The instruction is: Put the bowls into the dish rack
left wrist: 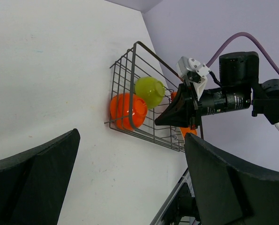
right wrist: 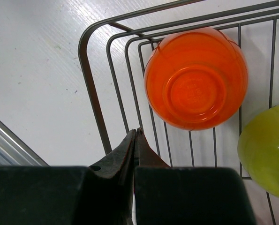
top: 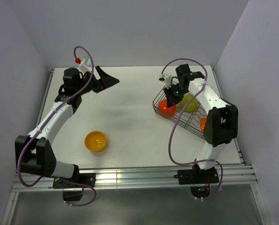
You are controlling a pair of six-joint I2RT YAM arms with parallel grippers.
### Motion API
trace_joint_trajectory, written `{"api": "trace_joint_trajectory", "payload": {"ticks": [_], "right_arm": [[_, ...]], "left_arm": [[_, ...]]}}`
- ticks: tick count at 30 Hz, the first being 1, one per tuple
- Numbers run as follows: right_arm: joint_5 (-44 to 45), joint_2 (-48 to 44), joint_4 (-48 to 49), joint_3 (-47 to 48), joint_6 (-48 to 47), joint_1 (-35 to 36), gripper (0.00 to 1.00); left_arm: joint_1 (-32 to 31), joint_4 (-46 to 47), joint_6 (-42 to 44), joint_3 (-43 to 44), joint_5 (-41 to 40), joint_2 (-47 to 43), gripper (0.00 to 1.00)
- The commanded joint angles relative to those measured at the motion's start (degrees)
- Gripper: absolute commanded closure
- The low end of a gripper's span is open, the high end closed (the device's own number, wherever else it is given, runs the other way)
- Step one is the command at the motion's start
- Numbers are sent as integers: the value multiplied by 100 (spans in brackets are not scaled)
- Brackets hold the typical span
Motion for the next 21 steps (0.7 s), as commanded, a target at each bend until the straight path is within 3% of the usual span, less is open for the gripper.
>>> {"api": "trace_joint_trajectory", "payload": {"ticks": [1,14,21], "right_arm": [[39,65,202,21,55,55,100],[461,347,439,-111,-174,389,95],[760,356,650,-217,-279,468,67]], "left_arm": [[28,188,6,195,81,-68,1],[28,48,85,362,64,11,1],[37,57,50,397,73,46,1]]}}
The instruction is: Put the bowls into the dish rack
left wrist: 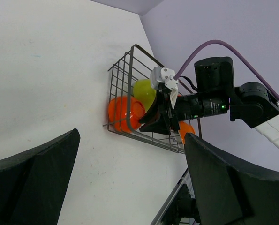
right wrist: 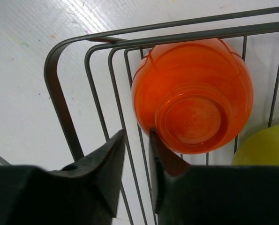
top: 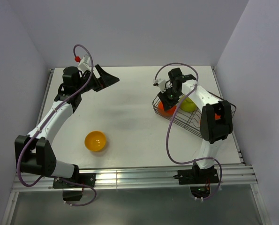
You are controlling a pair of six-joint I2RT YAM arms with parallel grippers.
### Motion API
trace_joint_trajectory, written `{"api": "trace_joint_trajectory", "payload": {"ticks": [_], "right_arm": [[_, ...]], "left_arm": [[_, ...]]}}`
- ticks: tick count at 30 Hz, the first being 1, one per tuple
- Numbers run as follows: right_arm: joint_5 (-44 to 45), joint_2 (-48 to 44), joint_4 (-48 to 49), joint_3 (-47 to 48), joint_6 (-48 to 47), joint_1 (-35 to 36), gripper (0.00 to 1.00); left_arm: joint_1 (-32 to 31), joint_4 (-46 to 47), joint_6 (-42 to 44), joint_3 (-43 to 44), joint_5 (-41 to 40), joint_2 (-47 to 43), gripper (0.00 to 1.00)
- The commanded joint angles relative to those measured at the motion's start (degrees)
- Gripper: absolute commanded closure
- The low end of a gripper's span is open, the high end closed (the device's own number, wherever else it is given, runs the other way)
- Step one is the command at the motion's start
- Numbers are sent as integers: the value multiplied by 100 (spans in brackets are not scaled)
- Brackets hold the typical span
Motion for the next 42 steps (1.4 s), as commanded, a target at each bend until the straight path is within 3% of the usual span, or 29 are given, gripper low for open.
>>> {"api": "trace_joint_trajectory", "payload": {"ticks": [1,6,8,10,11,12,14,15,36,42], "right_arm": [[233,-62,303,-57,-126,70,64],[409,-132,487,-154,-118,88,45],[462,-132,523,-172,-118,97,44],[532,-132,636,-215,-92,97,26],[550,-150,637,-233,-91,97,26],[567,-176,698,-251,-91,97,12],[611,-194,742,-286,-83,114,10],[620,-203,760,-295,-74,114,0],[875,-580,786,250,-100,71,0],[1016,-905,857,689,-83,-114,0]], "left_arm": [[35,100,52,275,62,46,1],[35,100,43,310,71,72,0],[35,100,43,310,79,81,0],[35,109,43,301,79,72,1],[35,109,43,292,79,72,0],[35,109,43,292,79,64,0],[35,118,52,275,79,63,0],[43,109,61,266,79,46,0],[61,118,140,196,123,-33,1],[87,-347,771,362,176,-51,0]]}}
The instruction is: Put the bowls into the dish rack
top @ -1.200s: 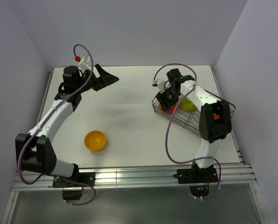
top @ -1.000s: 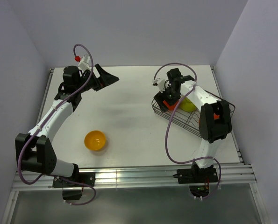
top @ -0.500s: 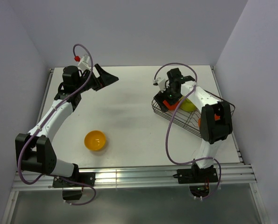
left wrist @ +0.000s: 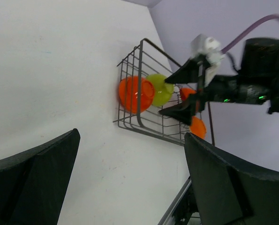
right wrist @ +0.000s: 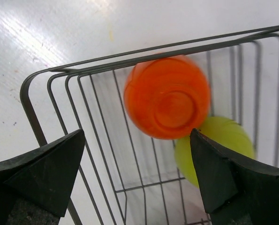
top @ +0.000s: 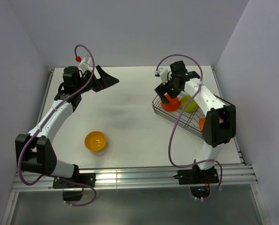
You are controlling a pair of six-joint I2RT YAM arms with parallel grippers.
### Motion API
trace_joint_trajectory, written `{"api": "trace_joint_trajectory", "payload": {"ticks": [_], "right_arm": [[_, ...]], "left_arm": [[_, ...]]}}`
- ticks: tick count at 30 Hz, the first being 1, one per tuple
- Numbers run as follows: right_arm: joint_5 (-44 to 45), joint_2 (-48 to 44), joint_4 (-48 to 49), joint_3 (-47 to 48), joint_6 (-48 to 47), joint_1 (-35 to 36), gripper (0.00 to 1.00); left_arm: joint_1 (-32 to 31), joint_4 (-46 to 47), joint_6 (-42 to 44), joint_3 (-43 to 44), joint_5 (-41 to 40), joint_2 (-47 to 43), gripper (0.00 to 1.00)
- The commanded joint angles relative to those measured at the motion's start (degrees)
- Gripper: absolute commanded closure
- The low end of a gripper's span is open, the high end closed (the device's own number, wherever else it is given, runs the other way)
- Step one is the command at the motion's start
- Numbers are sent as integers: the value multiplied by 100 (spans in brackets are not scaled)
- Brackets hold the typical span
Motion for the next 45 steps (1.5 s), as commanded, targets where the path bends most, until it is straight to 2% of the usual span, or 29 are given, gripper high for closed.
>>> {"api": "trace_joint_trajectory", "payload": {"ticks": [1,3,6,7,8,9,10,12,13,14,16,19,22,26,32,38,45], "right_arm": [[109,-610,243,564,-19,-171,0],[-31,-751,199,749,77,-311,0],[-294,-926,-2,1241,244,-513,0],[-365,-980,-56,1312,279,-549,0],[-427,-1111,-143,1365,367,-575,0],[-541,-1199,-162,1401,428,-602,0],[-620,-1278,-170,1410,490,-628,0],[-891,-1542,-162,1322,709,-654,0],[-1032,-1603,-153,1296,815,-672,0],[-1217,-1708,-170,1269,1068,-698,0],[-1550,-1745,-223,1234,1298,-760,0],[-1859,-1745,-276,1199,1772,-778,0],[-2079,-1806,-101,997,2125,-865,0],[-2307,-2008,338,707,2581,-1032,0],[-2501,-2219,453,452,2635,-1138,0],[-2581,-2430,480,136,2670,-1138,0],[-2704,-2632,691,-251,2846,-1138,0]], "left_arm": [[79,-560,867,406,152,-151,1],[131,-1001,1378,529,170,-169,0],[263,-2247,3046,907,380,-134,0],[359,-2686,4121,1047,476,-99,1],[421,-3665,4767,1283,529,-38,1],[474,-4084,5295,1355,582,-20,0],[588,-4558,6266,1426,496,-11,1],[711,-5412,6976,1409,416,-107,1],[877,-5676,7754,1330,364,-151,1],[922,-6192,8110,1277,293,-221,1],[975,-6618,9013,1041,40,-291,1],[975,-6874,9482,419,-181,-423,1],[975,-6752,9826,-153,-322,-617,2],[975,-6418,9818,-568,-454,-644,3],[940,-5857,9766,-946,-603,-371,11],[765,-5398,9651,-1245,-718,-161,20],[589,-4994,9467,-1491,-709,51,39]]}}
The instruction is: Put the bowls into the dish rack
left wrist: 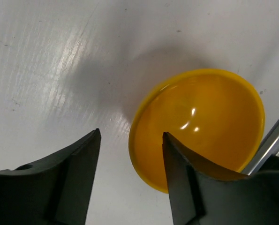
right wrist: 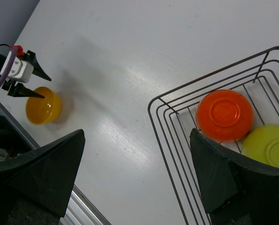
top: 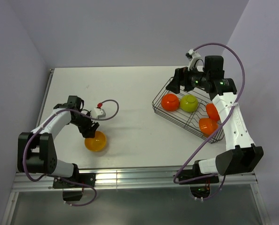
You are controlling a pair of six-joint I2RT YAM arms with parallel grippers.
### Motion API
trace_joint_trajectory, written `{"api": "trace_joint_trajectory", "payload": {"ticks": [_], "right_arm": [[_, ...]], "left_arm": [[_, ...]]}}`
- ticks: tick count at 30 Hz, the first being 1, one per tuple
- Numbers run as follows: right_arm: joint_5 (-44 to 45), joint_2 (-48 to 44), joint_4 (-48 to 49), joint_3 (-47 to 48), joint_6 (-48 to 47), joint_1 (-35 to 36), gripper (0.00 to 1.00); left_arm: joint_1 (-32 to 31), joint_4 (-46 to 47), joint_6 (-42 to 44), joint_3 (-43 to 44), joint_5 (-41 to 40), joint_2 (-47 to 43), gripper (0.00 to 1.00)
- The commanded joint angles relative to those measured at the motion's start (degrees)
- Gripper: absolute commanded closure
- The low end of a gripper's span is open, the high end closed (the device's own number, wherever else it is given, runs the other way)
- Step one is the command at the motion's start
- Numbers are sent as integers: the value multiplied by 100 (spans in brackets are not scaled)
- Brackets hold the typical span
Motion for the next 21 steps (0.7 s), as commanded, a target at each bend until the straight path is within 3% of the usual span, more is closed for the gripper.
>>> {"api": "trace_joint_trajectory", "payload": {"ticks": [1,5,8,9,12,17,21], "right_arm": [[-123,-215,328,-129,116,-19,0],[-114,-242,258,-138,63,-19,0],[-131,-259,301,-199,107,-10,0],[-157,-268,336,-260,159,-10,0],[-236,-259,460,-322,274,-10,0],[-482,-241,705,-296,739,-10,0],[-676,-355,908,-313,985,-10,0]], "left_arm": [[-126,422,-32,-230,-3,86,41],[-223,678,-85,-372,-135,60,51],[-319,652,-173,-240,-30,121,68],[-372,643,-321,-92,144,130,81],[-442,774,-882,190,592,147,99],[-478,1599,-2411,919,1762,174,100],[-609,3378,-4359,1096,1965,-72,100]]}}
